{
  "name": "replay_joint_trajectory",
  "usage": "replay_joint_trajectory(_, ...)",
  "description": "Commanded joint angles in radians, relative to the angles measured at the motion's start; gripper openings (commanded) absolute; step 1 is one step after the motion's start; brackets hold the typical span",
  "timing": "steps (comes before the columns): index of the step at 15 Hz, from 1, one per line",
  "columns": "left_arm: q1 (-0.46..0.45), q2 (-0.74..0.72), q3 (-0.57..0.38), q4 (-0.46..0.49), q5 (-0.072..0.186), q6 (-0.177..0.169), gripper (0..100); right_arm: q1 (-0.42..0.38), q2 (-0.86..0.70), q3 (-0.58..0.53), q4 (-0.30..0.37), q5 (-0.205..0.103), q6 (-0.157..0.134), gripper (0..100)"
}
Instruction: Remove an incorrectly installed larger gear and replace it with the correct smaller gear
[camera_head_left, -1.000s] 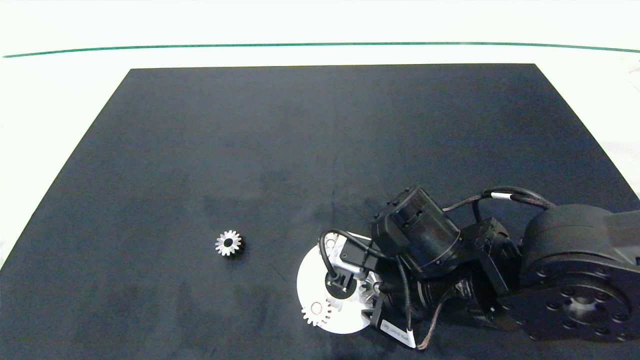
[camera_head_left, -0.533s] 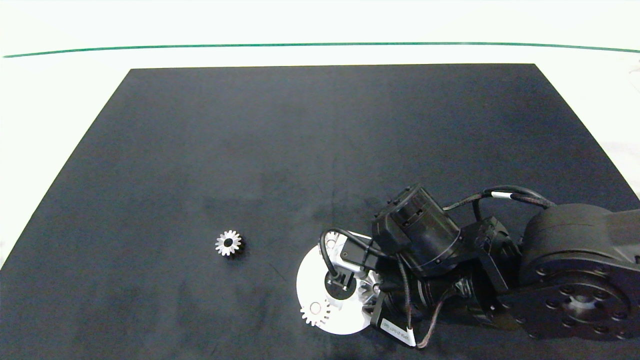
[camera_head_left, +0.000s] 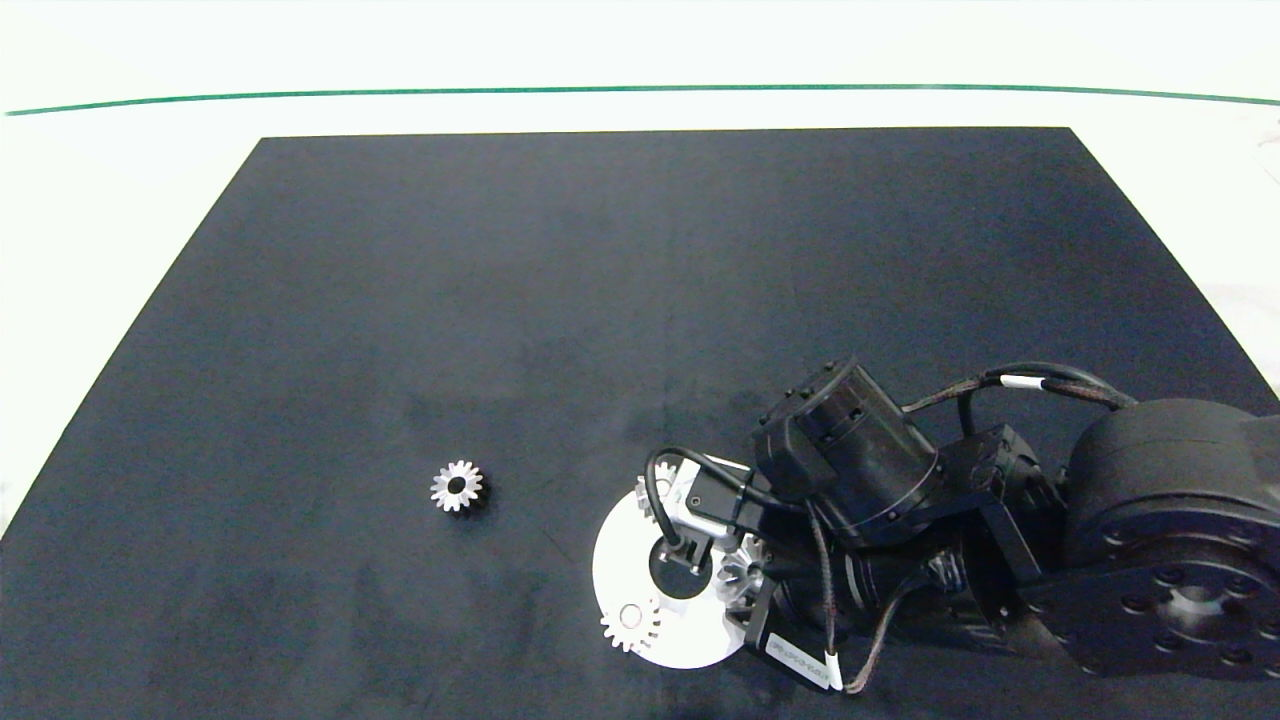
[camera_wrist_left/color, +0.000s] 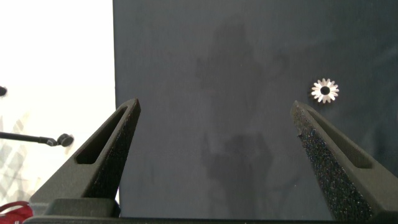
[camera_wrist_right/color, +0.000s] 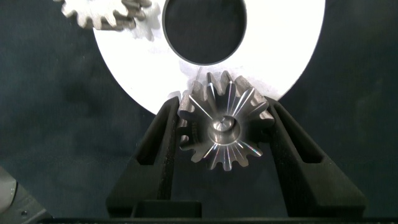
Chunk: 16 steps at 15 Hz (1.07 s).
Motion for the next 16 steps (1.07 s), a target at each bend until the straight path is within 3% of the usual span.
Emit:
replay_joint_trajectory(1,0.000,-0.001,0.001,0.004,0.002,0.002,100,0.003,-0.027,-0.006,0.000,-0.002,-0.004,25)
replay_joint_trajectory(9,0.000,0.003,-0.004,0.005,0.002,0.003,100,0.015,-0.139,-0.001,0.007,-0.014,-0.005,25)
replay_joint_trajectory(13,0.001,0.015,-0.004,-0.015,-0.006,0.000,100,-0.040,-0.247,0.037,0.095,-0.016,-0.004,25)
replay_joint_trajectory(16,-0.011,0.036,-0.002,-0.015,-0.009,-0.001,100,-0.118,-0.313,0.109,0.096,-0.016,-0.004,25)
